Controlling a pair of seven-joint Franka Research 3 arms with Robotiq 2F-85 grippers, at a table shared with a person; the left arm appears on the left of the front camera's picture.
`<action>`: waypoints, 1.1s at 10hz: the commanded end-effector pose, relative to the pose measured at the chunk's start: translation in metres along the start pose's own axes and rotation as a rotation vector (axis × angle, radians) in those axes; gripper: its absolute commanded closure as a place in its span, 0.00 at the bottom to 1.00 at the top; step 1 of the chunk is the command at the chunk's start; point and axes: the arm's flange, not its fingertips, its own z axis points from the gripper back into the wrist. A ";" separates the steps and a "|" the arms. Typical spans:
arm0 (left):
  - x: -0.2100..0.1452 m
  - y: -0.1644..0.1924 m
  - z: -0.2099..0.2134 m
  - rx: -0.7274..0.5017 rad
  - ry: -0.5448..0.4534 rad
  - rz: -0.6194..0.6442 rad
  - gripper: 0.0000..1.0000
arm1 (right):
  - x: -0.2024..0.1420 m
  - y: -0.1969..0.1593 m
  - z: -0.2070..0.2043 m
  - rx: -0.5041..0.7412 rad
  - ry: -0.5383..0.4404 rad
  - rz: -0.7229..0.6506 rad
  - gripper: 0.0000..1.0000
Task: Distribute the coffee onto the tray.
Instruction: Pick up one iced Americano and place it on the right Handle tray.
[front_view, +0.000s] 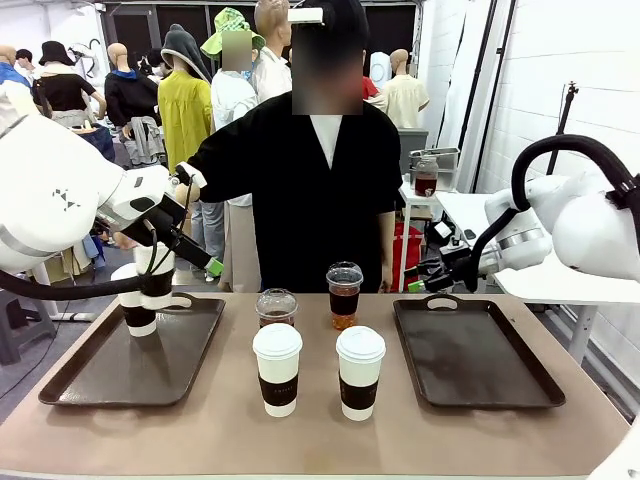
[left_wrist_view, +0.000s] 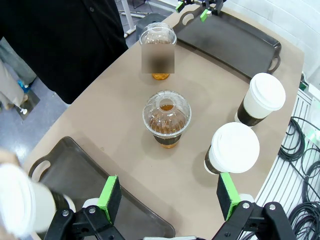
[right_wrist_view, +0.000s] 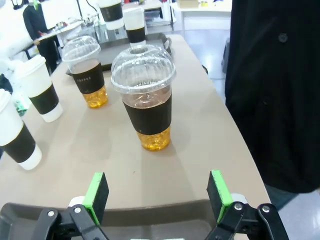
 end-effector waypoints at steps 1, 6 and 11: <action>0.000 0.001 0.001 -0.002 0.002 0.007 0.00 | -0.005 -0.010 -0.014 -0.016 -0.052 0.093 0.00; 0.000 0.001 0.001 -0.002 0.002 0.007 0.00 | -0.017 -0.014 -0.037 0.029 -0.143 0.112 0.00; 0.000 0.001 0.001 -0.002 0.002 0.007 0.00 | -0.017 -0.007 -0.034 0.013 -0.107 0.092 0.00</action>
